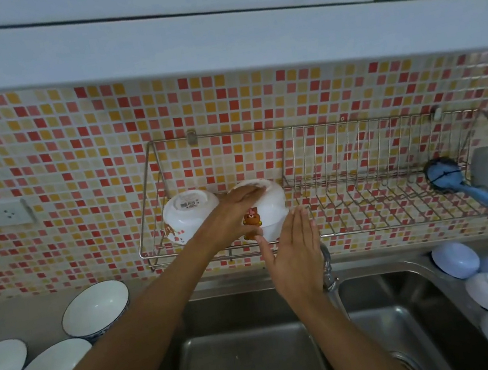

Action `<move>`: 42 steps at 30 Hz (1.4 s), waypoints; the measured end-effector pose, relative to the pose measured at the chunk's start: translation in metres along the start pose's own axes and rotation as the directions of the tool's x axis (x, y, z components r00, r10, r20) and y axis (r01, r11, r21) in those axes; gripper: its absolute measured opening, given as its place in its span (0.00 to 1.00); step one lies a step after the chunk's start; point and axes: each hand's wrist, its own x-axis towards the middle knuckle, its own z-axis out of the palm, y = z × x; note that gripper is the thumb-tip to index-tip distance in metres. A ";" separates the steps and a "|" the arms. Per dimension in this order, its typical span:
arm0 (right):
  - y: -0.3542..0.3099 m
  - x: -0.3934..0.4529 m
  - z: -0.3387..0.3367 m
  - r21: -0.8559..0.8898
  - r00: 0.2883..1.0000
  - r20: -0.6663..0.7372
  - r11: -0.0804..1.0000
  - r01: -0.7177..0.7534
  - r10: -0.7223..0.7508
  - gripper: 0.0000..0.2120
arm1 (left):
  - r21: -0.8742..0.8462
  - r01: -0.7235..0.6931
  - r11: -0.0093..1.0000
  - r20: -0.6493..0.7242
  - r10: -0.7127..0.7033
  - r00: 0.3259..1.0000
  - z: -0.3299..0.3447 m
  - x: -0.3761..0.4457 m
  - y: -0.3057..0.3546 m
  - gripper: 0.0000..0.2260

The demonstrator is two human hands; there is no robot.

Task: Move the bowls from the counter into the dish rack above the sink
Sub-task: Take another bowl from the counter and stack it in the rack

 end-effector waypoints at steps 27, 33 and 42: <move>0.005 0.002 -0.003 -0.001 0.992 0.072 0.994 0.107 -0.106 0.33 | -0.009 0.404 0.915 -0.140 -0.401 0.905 -0.025 -0.063 -0.084 0.27; 0.003 0.003 -0.006 0.021 0.993 0.081 0.996 0.082 -0.083 0.34 | 0.091 0.414 0.906 -0.214 -0.388 0.896 -0.026 -0.066 -0.074 0.24; -0.001 0.002 -0.010 0.031 0.996 0.079 0.999 0.029 -0.031 0.39 | 0.042 0.171 0.984 -0.077 -0.168 0.983 -0.008 -0.013 -0.012 0.24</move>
